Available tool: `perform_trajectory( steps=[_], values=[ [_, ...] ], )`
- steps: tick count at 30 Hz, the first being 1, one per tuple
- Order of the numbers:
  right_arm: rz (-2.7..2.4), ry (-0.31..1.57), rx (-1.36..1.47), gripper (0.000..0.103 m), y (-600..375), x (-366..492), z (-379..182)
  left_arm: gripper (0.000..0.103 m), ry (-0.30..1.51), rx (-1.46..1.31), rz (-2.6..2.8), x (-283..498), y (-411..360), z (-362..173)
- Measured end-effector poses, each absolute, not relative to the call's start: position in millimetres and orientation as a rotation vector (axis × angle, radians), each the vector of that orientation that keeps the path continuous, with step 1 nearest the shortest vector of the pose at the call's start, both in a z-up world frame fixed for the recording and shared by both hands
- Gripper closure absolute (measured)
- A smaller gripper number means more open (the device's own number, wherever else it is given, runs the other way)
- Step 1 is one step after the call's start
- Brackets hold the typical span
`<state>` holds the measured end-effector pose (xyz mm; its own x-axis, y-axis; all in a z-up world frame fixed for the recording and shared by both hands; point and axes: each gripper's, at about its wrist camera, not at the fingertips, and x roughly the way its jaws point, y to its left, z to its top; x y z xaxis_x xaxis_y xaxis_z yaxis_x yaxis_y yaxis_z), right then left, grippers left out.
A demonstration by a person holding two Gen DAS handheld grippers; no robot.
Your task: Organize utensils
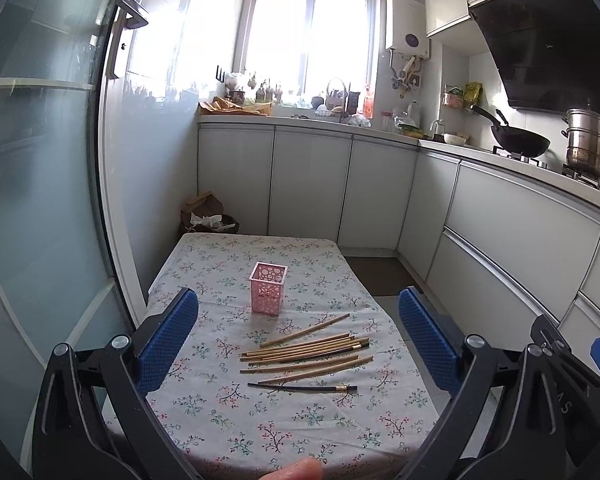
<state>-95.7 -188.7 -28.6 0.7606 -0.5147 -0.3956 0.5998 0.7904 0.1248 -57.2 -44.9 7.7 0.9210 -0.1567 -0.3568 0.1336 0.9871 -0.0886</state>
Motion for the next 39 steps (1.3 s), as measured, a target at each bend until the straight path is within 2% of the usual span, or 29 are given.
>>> perform_trajectory(
  steps=[39],
  values=[
    [-0.591, 0.373, 0.27, 0.006, -193.7, -92.6, -32.6, 0.007, 0.395, -0.054, -0.143, -51.7, -45.4, 5.1]
  ],
)
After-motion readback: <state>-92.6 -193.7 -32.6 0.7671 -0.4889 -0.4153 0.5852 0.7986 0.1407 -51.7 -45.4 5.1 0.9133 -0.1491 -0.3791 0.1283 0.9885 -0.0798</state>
